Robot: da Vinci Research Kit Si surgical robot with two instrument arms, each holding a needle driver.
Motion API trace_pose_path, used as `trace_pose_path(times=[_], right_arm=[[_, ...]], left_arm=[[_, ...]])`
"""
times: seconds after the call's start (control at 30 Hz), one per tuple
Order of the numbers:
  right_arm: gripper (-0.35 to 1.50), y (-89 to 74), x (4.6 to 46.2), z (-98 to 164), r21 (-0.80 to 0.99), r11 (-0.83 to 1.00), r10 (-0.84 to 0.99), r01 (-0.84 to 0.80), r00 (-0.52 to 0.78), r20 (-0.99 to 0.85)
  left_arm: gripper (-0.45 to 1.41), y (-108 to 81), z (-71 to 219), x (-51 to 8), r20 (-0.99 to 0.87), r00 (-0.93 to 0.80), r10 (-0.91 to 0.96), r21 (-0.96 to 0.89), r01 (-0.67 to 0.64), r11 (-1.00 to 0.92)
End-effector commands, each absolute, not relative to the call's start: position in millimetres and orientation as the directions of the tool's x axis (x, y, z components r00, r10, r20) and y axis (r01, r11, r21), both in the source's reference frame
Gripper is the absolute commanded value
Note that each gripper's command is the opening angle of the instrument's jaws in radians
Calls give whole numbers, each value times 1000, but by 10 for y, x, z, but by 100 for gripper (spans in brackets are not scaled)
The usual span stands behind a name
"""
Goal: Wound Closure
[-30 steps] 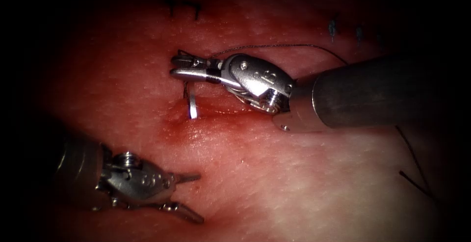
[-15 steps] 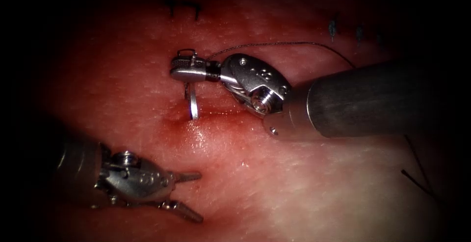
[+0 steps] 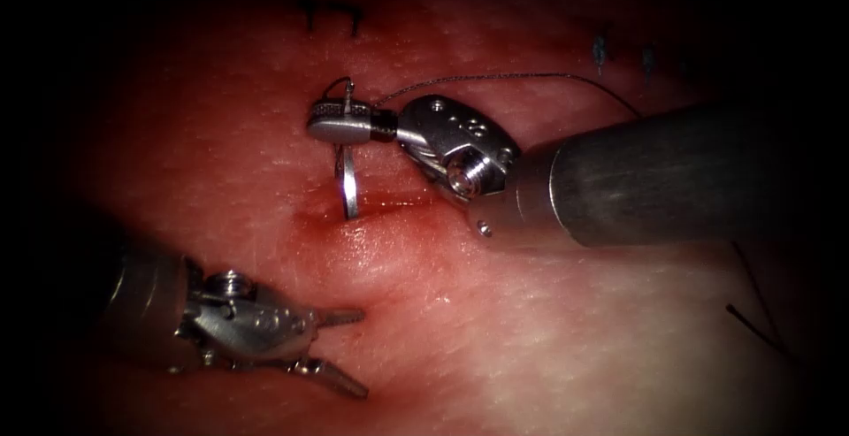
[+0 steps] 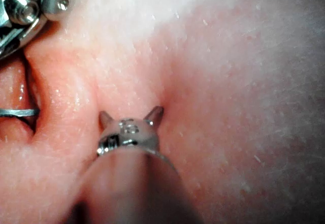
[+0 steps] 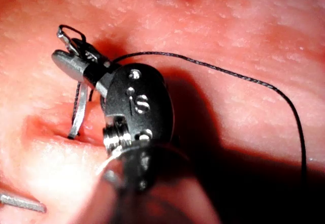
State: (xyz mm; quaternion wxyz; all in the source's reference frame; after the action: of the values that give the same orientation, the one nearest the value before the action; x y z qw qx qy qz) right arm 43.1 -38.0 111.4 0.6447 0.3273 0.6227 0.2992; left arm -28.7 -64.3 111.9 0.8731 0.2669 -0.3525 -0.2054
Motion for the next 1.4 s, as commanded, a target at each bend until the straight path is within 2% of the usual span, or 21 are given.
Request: trace_pose_path(times=[0.03, 0.63, 0.83, 1.4], right_arm=[[-35, -385, 441, 1114, 803, 595, 801, 24, 58, -595], [-35, -420, 432, 1090, 881, 467, 874, 70, 114, -473], [-35, -428, 438, 1082, 935, 348, 923, 71, 152, -355], [-35, -462, 439, 1060, 973, 214, 946, 89, 231, -229]], left_arm=[[59, -653, 1125, -291, 505, 668, -547, 613, 169, 772], [59, -651, 1136, -277, 501, 667, -551, 615, 174, 769], [59, -651, 1139, -275, 498, 666, -555, 615, 179, 768], [59, -649, 1142, -269, 498, 664, -558, 612, 186, 768]])
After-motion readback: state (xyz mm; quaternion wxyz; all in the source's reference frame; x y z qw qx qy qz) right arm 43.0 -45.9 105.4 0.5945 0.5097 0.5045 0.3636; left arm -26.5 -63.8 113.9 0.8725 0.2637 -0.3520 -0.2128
